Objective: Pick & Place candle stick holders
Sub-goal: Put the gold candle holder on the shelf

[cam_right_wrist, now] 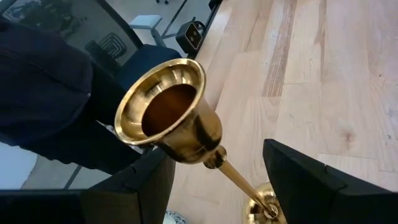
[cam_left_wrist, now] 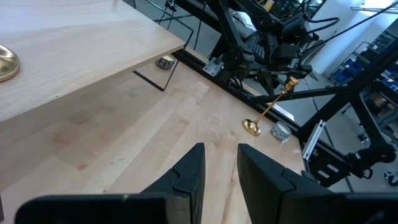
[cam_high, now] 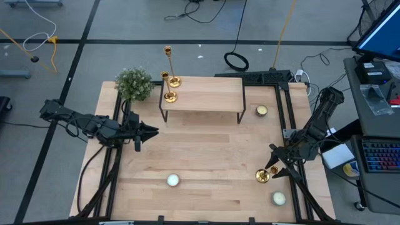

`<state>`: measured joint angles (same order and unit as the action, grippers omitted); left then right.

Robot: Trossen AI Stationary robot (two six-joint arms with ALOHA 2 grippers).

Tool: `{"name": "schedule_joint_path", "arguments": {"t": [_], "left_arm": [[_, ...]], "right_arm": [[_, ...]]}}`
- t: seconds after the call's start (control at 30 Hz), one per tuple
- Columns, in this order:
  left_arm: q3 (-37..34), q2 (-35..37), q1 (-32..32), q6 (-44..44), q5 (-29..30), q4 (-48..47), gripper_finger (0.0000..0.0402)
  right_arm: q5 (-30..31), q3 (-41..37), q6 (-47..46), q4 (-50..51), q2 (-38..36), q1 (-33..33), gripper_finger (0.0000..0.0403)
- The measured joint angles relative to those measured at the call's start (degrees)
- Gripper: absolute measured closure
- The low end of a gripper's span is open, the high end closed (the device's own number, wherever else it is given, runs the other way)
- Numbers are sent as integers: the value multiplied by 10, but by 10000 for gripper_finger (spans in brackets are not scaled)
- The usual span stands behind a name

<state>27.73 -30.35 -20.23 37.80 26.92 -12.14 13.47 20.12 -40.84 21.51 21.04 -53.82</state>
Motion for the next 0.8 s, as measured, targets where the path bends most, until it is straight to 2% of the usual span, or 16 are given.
{"name": "schedule_joint_path", "arguments": {"t": [0.8], "left_arm": [[0, 0, 0, -1, 0, 0, 309]], "right_arm": [[0, 0, 12, 1, 0, 0, 165]]}}
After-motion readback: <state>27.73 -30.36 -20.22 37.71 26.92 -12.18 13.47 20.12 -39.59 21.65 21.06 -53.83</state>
